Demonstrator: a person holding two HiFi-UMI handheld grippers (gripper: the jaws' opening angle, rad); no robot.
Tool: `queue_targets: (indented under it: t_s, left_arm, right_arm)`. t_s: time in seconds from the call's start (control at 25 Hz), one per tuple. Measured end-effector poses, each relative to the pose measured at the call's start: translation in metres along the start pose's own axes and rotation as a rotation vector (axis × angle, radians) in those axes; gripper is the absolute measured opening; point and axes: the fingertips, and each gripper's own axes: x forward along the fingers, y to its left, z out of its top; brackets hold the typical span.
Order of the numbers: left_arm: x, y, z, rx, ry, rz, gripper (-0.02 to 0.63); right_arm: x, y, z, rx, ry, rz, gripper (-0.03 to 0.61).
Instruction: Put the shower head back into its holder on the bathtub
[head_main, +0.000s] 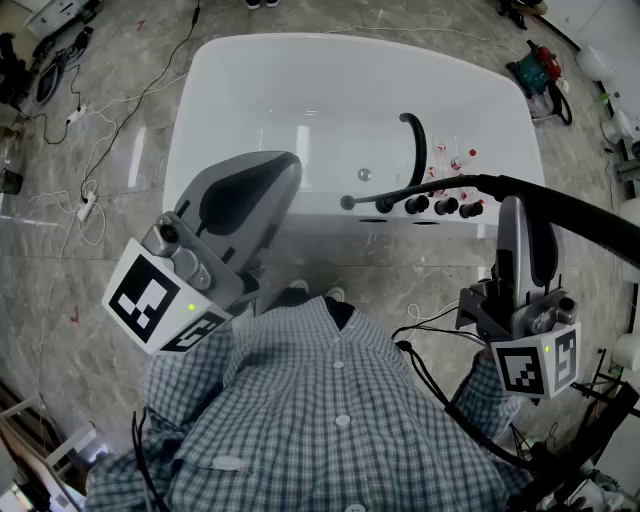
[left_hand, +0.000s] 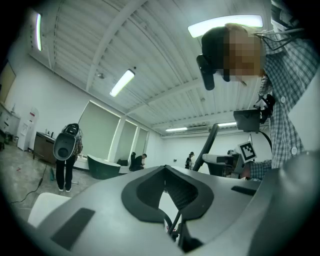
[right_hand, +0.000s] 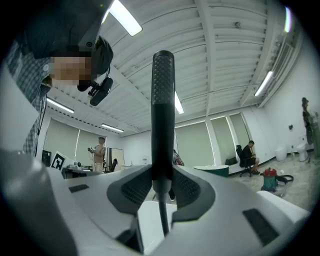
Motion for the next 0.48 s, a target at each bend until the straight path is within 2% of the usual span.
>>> queue_targets:
  t_s: [0.48]
  left_arm:
    - [0.0005, 0.0002, 0.0021, -0.001, 0.000, -0.004, 0.008]
  right_arm:
    - [0.0022, 0.0022, 0.0003, -0.007, -0.003, 0.007, 0.121]
